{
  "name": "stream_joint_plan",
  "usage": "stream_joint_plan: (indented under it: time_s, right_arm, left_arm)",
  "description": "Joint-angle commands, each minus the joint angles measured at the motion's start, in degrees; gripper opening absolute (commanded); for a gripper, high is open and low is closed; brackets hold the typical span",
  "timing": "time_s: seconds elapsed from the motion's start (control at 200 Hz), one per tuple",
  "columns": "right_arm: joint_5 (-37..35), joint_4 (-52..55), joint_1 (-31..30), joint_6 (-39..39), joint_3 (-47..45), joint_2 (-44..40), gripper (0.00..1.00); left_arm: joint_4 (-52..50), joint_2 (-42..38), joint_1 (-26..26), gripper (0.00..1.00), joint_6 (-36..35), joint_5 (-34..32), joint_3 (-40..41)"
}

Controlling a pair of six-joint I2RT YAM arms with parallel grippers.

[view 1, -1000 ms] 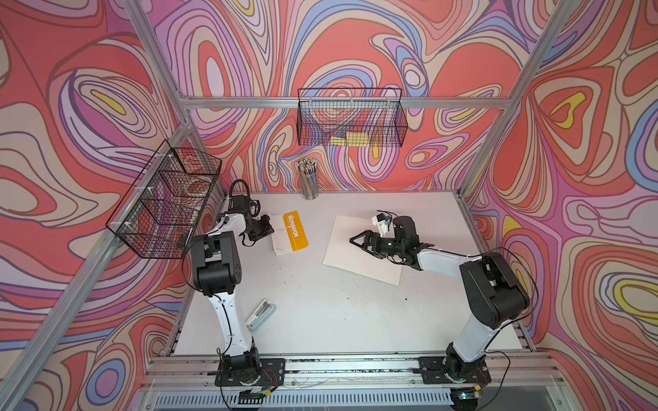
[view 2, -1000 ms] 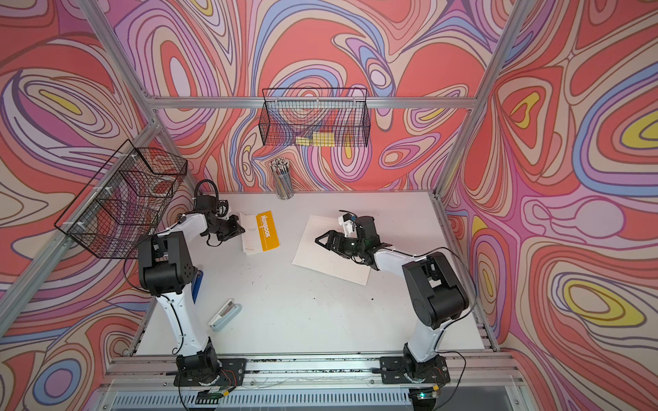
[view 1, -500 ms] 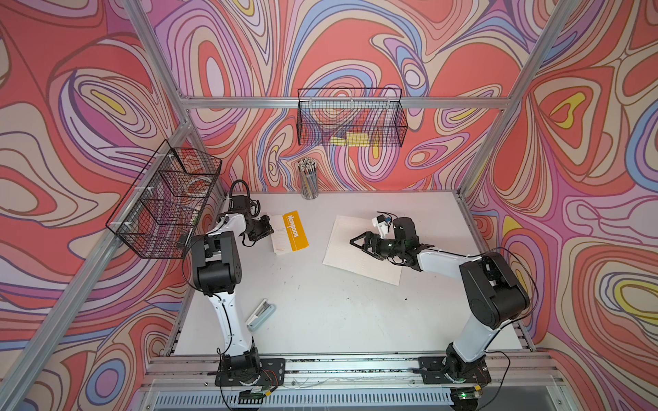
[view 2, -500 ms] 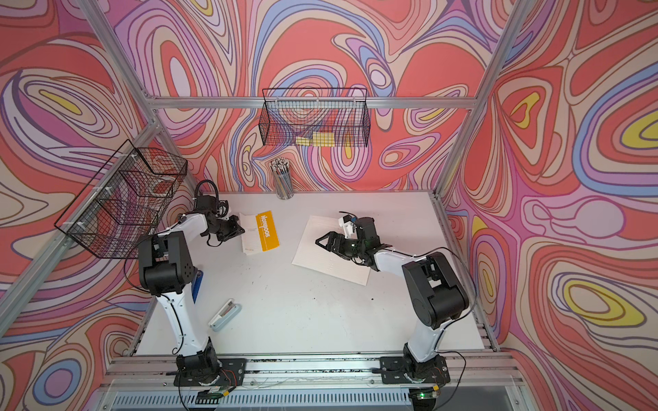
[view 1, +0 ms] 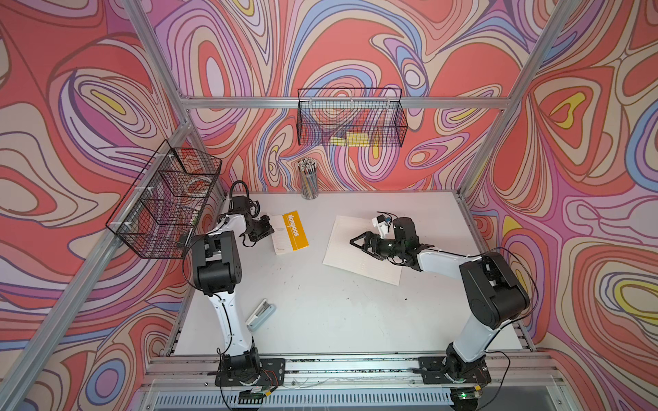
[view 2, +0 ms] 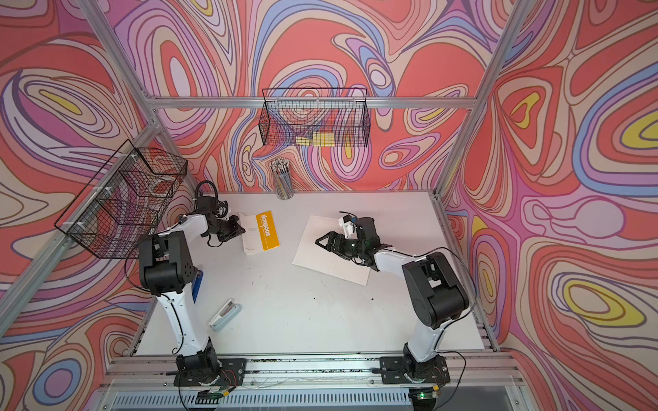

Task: Close the notebook
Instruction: Place the notebook at the notebook.

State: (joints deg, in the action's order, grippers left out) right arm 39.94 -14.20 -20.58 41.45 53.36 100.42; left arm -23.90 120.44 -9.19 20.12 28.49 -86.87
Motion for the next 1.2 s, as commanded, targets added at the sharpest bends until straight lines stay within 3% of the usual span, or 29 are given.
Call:
stream_joint_plan:
  time_s: [0.0, 0.285, 0.386, 0.621, 0.836, 1.197]
  right_arm:
    - [-0.1, -0.4, 0.2, -0.5, -0.5, -0.6, 0.98]
    - [-0.3, -0.8, 0.3, -0.4, -1.2, -0.9, 0.98]
    - [-0.1, -1.1, 0.2, -0.2, -0.9, -0.6, 0.98]
    - [0.1, -1.4, 0.2, 0.0, -0.8, -0.7, 0.98]
    - [0.0, -1.4, 0.2, 0.2, -1.5, -1.4, 0.98]
    - [-0.3, -1.0, 0.2, 0.0, -1.5, -2.2, 0.98]
  left_arm:
    - [1.5, 0.8, 0.3, 0.00, 1.1, 0.4, 0.7]
    - [0.9, 1.6, 0.3, 0.00, 1.0, -0.5, 0.4]
    - [0.3, 1.3, 0.4, 0.11, 0.9, -1.7, 0.6]
    - [-1.7, 0.8, 0.5, 0.21, -0.2, -5.8, 0.3]
    - [-2.5, 0.8, 0.7, 0.39, -0.8, -7.1, -0.1]
    - [-2.8, -1.4, 0.7, 0.47, -1.2, -7.3, -0.4]
